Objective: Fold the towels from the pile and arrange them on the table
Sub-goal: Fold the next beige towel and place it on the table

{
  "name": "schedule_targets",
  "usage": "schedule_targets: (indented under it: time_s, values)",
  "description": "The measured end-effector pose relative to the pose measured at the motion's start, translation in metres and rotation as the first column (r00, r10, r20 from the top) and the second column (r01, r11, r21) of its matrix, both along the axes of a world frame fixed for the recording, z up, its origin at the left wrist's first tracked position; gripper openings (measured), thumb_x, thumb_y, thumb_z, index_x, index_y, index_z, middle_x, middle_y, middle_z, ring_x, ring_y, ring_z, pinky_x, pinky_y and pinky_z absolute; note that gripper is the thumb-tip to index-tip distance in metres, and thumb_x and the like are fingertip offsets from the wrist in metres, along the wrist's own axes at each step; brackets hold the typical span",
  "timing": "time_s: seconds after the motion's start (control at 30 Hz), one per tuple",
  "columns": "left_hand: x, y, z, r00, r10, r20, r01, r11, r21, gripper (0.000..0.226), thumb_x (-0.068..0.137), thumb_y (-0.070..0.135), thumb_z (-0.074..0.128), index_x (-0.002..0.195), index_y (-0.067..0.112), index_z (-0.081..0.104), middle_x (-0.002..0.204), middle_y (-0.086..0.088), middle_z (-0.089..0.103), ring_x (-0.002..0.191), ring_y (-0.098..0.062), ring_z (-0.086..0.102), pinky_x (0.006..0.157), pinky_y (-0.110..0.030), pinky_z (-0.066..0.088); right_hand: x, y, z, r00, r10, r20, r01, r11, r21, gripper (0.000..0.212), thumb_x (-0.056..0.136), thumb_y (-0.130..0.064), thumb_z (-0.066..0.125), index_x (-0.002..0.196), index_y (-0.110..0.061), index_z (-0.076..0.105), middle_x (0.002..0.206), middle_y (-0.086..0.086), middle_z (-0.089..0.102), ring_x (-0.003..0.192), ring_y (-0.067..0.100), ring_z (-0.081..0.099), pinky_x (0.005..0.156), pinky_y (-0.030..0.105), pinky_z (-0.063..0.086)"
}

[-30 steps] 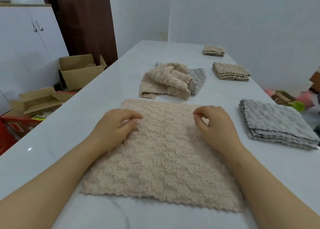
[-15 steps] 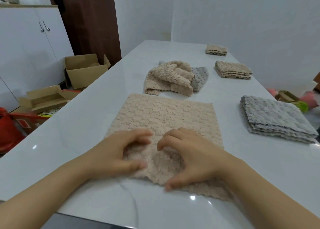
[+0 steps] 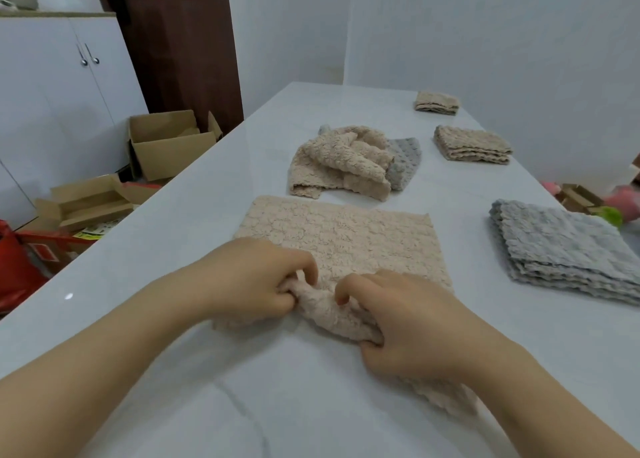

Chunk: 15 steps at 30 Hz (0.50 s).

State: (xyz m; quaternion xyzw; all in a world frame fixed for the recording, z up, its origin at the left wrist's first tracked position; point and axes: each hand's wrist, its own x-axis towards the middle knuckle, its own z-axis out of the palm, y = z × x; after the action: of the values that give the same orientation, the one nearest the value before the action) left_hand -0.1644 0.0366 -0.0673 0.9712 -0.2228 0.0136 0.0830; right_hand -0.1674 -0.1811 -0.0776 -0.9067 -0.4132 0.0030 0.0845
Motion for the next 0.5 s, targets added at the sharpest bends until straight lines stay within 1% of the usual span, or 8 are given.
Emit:
schedule_targets:
  time_s: [0.07,0.1,0.2,0.27,0.33,0.4,0.43,0.5]
  values:
    - [0.018,0.003,0.005,0.986,0.038,-0.162,-0.058,0.991,-0.117,0.024,0.076,0.026,0.055,0.093,0.042,0.058,0.077,0.026,0.059,0.073,0.005,0.052,0.065,-0.012,0.041,0.004,-0.007,0.002,0.999,-0.016,0.028,0.017,1.000,-0.012,0.048,0.070,-0.028,0.050,0.110,-0.041,0.028,0.101,-0.020,0.051,0.094,0.012,0.046,0.070,0.026,0.033]
    - [0.024,0.005,0.004,0.973,0.040,-0.225,-0.082,0.980,-0.180,0.023,0.076,0.023,0.056,0.090,0.040,0.060,0.077,0.024,0.061,0.075,0.007,0.054,0.065,-0.009,0.041,0.007,-0.013,0.003,0.999,-0.040,0.037,0.040,0.999,-0.012,0.050,0.070,-0.026,0.051,0.112,-0.042,0.029,0.107,-0.020,0.052,0.095,0.011,0.047,0.071,0.026,0.034]
    - [0.025,0.016,-0.004,0.953,0.017,-0.302,-0.148,0.896,-0.418,0.027,0.070,0.020,0.064,0.085,0.042,0.063,0.080,0.018,0.068,0.076,0.006,0.059,0.067,-0.011,0.044,0.022,-0.032,0.006,0.987,-0.150,0.052,0.150,0.989,0.004,0.053,0.070,-0.023,0.053,0.114,-0.044,0.033,0.108,-0.023,0.051,0.090,0.007,0.046,0.065,0.021,0.031]
    - [0.019,0.031,-0.007,0.956,0.011,-0.295,-0.169,0.839,-0.517,0.039,0.058,0.033,0.072,0.091,0.050,0.060,0.089,0.023,0.066,0.081,0.005,0.061,0.069,-0.012,0.046,0.030,-0.042,0.006,0.973,-0.229,0.029,0.227,0.972,0.054,0.051,0.069,-0.023,0.056,0.110,-0.045,0.036,0.101,-0.028,0.050,0.085,0.005,0.047,0.061,0.019,0.033]
    - [0.017,0.051,-0.007,0.958,0.023,-0.285,-0.177,0.831,-0.527,0.055,0.047,0.046,0.072,0.099,0.054,0.056,0.096,0.024,0.064,0.084,0.003,0.059,0.068,-0.008,0.045,0.035,-0.047,0.006,0.948,-0.306,-0.086,0.317,0.931,0.182,0.047,0.067,-0.021,0.058,0.100,-0.048,0.037,0.091,-0.030,0.051,0.079,0.004,0.050,0.061,0.020,0.041]
    - [0.019,0.071,-0.006,0.945,0.029,-0.325,-0.198,0.844,-0.498,0.062,0.044,0.047,0.075,0.102,0.056,0.054,0.099,0.023,0.062,0.085,-0.001,0.057,0.072,-0.012,0.046,0.039,-0.050,0.003,0.915,-0.353,-0.196,0.399,0.862,0.311,0.044,0.065,-0.018,0.059,0.093,-0.047,0.041,0.089,-0.030,0.055,0.080,0.004,0.056,0.069,0.031,0.049]
    - [0.020,0.078,-0.006,0.932,0.035,-0.360,-0.210,0.862,-0.462,0.064,0.043,0.046,0.076,0.102,0.058,0.053,0.099,0.023,0.061,0.087,0.000,0.056,0.075,-0.014,0.046,0.041,-0.050,0.002,0.904,-0.362,-0.229,0.424,0.834,0.355,0.044,0.065,-0.016,0.060,0.092,-0.047,0.044,0.089,-0.029,0.057,0.081,0.004,0.057,0.071,0.033,0.050]
    - [0.020,0.085,-0.008,0.905,0.056,-0.422,-0.228,0.901,-0.369,0.068,0.040,0.047,0.077,0.099,0.064,0.049,0.098,0.022,0.060,0.092,0.005,0.054,0.080,-0.015,0.045,0.042,-0.049,0.000,0.896,-0.354,-0.267,0.438,0.805,0.401,0.046,0.064,-0.013,0.062,0.088,-0.049,0.048,0.088,-0.025,0.061,0.080,0.002,0.058,0.072,0.029,0.050]
